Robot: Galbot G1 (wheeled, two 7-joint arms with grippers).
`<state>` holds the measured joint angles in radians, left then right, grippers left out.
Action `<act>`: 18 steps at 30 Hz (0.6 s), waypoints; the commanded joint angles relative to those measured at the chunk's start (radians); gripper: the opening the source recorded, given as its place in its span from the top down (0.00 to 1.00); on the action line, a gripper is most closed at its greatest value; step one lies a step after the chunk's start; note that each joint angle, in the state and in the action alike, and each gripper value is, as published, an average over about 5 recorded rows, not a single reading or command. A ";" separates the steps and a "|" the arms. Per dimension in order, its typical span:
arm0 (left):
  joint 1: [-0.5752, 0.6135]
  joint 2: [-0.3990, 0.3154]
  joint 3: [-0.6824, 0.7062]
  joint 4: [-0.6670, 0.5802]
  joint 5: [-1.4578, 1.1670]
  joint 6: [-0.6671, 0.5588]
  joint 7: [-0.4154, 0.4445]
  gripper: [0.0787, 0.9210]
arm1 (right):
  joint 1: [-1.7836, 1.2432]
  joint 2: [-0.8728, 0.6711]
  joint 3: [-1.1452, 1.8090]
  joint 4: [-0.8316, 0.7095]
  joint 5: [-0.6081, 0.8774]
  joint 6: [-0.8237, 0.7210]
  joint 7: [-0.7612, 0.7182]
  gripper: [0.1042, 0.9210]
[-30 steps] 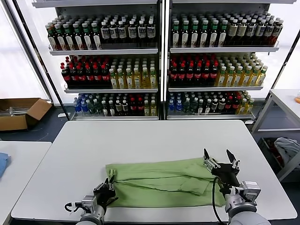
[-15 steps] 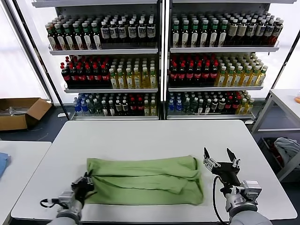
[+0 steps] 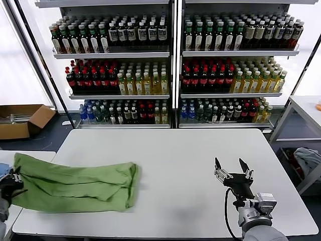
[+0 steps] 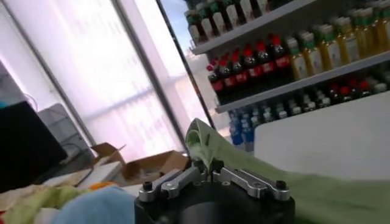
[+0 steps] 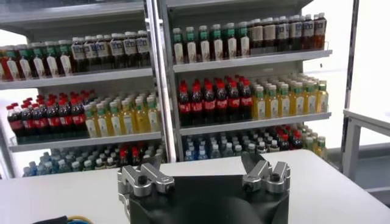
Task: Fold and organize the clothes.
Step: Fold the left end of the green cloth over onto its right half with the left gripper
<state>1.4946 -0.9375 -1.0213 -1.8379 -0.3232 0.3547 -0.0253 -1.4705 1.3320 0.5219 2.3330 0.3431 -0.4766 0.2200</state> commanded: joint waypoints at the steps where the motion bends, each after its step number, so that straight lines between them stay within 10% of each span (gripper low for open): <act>1: -0.012 -0.009 0.107 -0.092 0.026 0.018 0.004 0.97 | -0.013 0.000 0.003 0.013 -0.002 0.000 0.000 0.12; 18: -0.047 -0.235 0.474 -0.296 0.077 0.102 -0.032 0.97 | -0.068 0.023 0.020 0.030 -0.027 0.009 0.001 0.12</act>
<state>1.4548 -1.0704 -0.7370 -2.0166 -0.2671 0.4243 -0.0507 -1.5270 1.3505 0.5397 2.3603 0.3231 -0.4686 0.2204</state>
